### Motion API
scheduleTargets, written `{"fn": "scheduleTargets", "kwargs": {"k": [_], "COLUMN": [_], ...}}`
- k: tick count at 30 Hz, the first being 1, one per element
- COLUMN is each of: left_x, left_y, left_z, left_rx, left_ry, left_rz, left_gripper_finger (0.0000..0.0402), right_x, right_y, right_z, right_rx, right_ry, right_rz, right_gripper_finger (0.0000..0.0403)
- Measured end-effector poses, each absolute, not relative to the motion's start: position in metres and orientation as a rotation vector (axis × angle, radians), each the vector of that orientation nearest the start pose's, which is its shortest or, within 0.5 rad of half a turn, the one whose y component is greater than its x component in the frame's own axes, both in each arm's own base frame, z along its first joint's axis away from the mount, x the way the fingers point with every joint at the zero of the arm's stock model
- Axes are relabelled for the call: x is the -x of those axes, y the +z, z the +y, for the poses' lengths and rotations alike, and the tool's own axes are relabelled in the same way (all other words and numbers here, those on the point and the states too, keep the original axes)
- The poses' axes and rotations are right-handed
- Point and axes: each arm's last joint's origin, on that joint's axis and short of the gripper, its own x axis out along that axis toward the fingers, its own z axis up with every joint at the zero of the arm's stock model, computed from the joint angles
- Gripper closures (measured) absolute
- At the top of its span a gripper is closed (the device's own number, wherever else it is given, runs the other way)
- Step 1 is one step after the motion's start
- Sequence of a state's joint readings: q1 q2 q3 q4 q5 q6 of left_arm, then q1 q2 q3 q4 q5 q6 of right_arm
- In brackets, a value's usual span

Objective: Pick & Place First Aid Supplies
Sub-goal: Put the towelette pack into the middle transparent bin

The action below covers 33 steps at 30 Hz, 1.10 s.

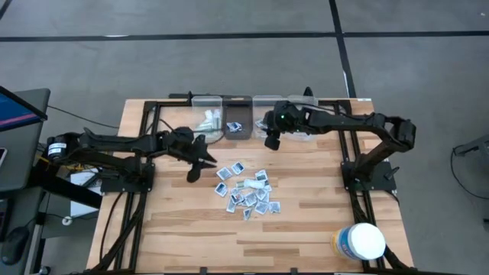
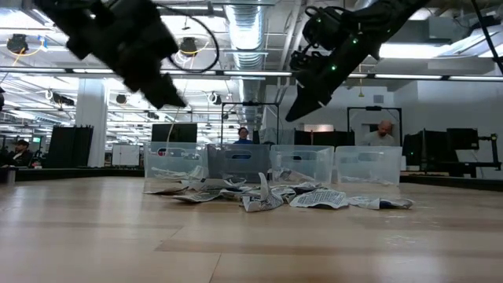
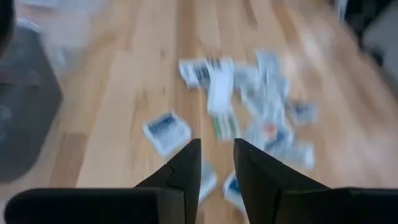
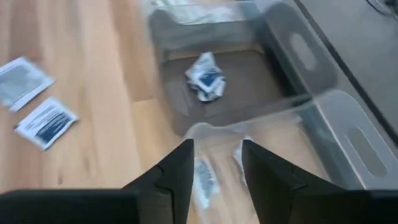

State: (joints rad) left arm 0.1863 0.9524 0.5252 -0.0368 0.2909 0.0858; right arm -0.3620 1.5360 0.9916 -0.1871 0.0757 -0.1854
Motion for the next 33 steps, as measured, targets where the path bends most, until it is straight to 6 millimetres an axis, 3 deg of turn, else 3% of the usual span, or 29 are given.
{"fn": "scheduleTargets", "kwargs": {"k": [7, 15, 25, 33], "left_x": [-0.187, -0.193, -0.218, -0.223], "left_y": [0.188, 0.181, 0.148, 0.137], "left_z": [0.018, 0.016, 0.008, -0.001], "left_rx": [-0.220, -0.412, -0.431, -0.614], "left_ry": [-0.201, -0.126, -0.211, -0.278], "left_rz": [0.518, 0.504, 0.559, 0.580], "left_gripper_finger": [0.0307, 0.0307, 0.0307, 0.0307], "right_x": [-0.309, -0.310, -0.306, -0.304], "right_y": [0.227, 0.224, 0.216, 0.212], "right_z": [-0.096, -0.082, -0.057, -0.041], "right_rx": [0.127, 0.140, 0.091, 0.084], "right_ry": [-0.272, -0.229, -0.173, -0.133], "right_rz": [0.767, 0.803, 0.920, 0.978], "right_gripper_finger": [0.0284, 0.0284, 0.0284, 0.0284]}}
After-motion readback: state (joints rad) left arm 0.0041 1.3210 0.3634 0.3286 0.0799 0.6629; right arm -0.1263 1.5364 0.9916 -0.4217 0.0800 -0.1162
